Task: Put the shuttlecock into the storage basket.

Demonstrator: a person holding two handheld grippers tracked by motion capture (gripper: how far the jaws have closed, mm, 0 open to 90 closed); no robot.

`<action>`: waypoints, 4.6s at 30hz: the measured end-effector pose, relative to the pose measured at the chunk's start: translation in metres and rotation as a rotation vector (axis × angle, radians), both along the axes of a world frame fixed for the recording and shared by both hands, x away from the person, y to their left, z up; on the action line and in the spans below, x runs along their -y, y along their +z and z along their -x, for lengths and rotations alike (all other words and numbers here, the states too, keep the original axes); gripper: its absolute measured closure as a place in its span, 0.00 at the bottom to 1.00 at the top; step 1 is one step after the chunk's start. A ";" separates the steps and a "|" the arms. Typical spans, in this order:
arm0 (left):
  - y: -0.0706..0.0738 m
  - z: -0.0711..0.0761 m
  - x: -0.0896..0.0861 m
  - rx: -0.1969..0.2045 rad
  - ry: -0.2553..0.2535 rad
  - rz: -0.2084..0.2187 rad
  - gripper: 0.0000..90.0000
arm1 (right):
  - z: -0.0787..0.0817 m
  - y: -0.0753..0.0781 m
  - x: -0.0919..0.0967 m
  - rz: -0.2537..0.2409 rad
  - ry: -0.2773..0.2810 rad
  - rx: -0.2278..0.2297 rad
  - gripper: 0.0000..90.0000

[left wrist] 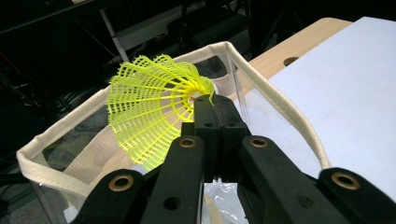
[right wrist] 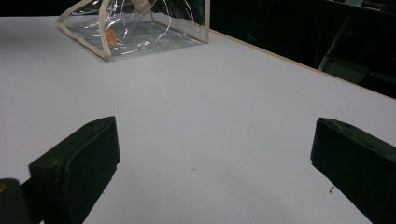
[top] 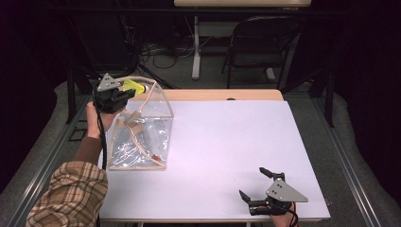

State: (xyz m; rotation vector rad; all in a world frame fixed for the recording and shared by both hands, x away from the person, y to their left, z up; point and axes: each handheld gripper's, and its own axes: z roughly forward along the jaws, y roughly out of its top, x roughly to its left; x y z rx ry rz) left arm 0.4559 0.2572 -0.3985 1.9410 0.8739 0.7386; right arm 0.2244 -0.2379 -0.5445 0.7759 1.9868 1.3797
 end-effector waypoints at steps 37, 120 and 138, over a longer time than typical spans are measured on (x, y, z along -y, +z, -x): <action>-0.021 -0.025 0.003 -0.109 0.004 -0.024 1.00 | 0.000 0.000 0.000 -0.005 0.003 -0.003 0.01; -0.003 0.048 0.013 0.005 0.027 0.055 0.01 | -0.001 -0.001 0.000 -0.006 0.008 -0.012 0.01; -0.005 0.090 0.024 0.056 -0.029 0.075 0.00 | -0.001 -0.001 -0.001 0.000 0.010 -0.011 0.01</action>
